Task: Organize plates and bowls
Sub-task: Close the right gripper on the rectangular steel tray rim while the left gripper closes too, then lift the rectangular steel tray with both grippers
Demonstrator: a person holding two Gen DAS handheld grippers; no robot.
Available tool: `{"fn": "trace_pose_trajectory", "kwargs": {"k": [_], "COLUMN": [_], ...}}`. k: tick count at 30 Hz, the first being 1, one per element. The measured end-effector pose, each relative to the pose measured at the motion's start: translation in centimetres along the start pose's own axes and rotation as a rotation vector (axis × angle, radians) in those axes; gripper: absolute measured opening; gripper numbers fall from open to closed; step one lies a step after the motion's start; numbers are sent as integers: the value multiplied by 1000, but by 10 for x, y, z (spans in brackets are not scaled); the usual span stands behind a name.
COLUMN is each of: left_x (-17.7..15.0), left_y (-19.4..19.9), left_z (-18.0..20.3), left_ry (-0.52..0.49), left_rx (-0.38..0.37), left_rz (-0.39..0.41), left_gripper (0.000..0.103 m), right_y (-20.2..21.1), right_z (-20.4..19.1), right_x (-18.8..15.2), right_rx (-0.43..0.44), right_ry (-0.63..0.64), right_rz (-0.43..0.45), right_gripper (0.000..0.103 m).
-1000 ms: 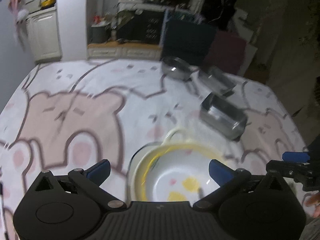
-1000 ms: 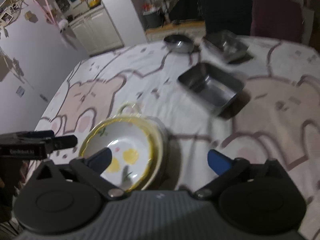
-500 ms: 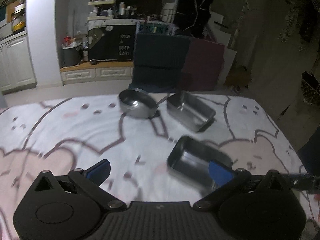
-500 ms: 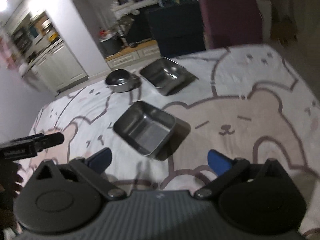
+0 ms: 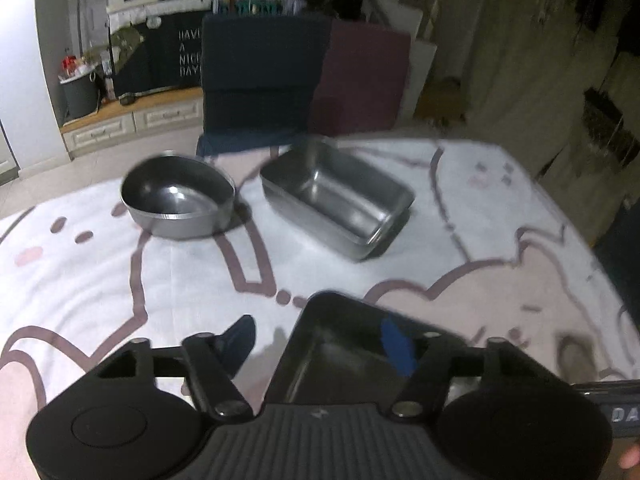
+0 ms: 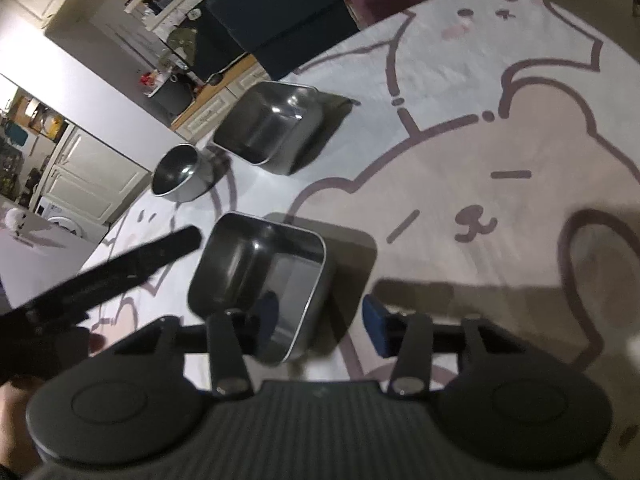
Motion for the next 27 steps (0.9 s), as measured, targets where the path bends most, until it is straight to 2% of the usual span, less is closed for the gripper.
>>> {"fn": "trace_pose_trajectory", "kwargs": {"k": [4, 5, 7, 8, 9, 12, 17, 20, 27], "left_x": [-6, -8, -11, -12, -13, -16, -15, -12, -24], "left_y": [-15, -17, -20, -20, -21, -20, -1, 17, 54], "left_z": [-9, -10, -12, -13, -14, -14, -10, 1, 54], "left_ry": [-3, -6, -11, -10, -6, -10, 83, 110, 164], "left_rx": [-7, -11, -14, -17, -21, -20, -71, -91, -131], "left_rz": [-34, -43, -60, -66, -72, -92, -54, -24, -2], "left_gripper": [58, 51, 38, 25, 15, 9, 4, 3, 4], "right_y": [-22, -27, -34, -36, -37, -42, -32, -14, 40], "right_z": [0, 0, -2, -2, -3, -6, -9, -9, 9], "right_x": [1, -1, -4, -4, -4, -6, -1, 6, 12], "right_rx": [-3, -6, -10, -12, -21, -19, -46, -28, 4], "right_ry": [-22, -21, -8, -4, -1, 30, 72, 108, 194], "right_rz": [-39, -51, -67, -66, -59, -59, -8, 25, 74], "right_gripper": [46, 45, 37, 32, 23, 12, 9, 7, 6]}}
Point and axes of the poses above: each gripper's, at about its wrist camera, not at the fingertips, and y roughly against the way its jaws point, z to its right, x to its top, the point moved 7 cm from there along -y, roughly the way its jaws point, and after that the axes turned 14 degrees about -y, right-handed, at the moved point
